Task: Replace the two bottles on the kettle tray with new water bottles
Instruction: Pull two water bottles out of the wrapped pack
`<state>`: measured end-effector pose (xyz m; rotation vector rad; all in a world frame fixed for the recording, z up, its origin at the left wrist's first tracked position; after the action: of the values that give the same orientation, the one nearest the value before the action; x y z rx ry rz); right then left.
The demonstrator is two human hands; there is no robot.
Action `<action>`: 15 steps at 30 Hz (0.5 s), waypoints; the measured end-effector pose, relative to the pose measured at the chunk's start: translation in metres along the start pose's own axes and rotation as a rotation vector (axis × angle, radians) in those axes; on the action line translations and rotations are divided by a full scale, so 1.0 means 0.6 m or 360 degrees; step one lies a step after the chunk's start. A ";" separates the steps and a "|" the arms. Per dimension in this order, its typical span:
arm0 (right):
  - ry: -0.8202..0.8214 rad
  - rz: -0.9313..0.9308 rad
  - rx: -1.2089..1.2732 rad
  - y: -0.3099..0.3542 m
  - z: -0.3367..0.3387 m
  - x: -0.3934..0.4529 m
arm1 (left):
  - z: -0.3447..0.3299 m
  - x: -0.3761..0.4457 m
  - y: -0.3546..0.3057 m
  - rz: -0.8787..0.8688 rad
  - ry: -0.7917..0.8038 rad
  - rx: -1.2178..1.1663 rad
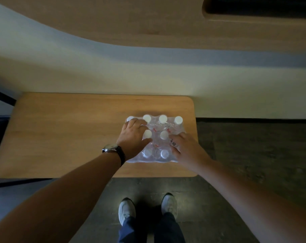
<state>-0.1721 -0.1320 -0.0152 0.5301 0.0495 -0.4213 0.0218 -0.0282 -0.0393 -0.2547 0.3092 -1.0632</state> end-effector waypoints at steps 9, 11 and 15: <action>-0.0121 0.0022 0.0389 0.035 0.001 0.002 | 0.138 -0.013 -0.037 0.0036 -0.0038 -0.0952; -0.0103 -0.0046 0.0594 0.052 0.001 0.010 | 0.164 -0.006 -0.037 0.0124 -0.0145 -0.1123; -0.0144 -0.0074 0.1003 0.094 -0.001 0.032 | 0.196 0.008 -0.039 0.0463 -0.0176 -0.1531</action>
<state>-0.1321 -0.0952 0.0085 1.1302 -0.1642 -0.5059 0.0481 -0.0368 0.0774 -1.0887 0.7234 -0.5426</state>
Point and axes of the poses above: each hand's wrist, its own x-axis towards the middle knuckle, its own z-axis out of the back of the hand, y = z × x, the point moved 2 cm from there along x, towards the middle knuckle, and after that the axes turned 10 degrees about z, right-handed, at the moved point
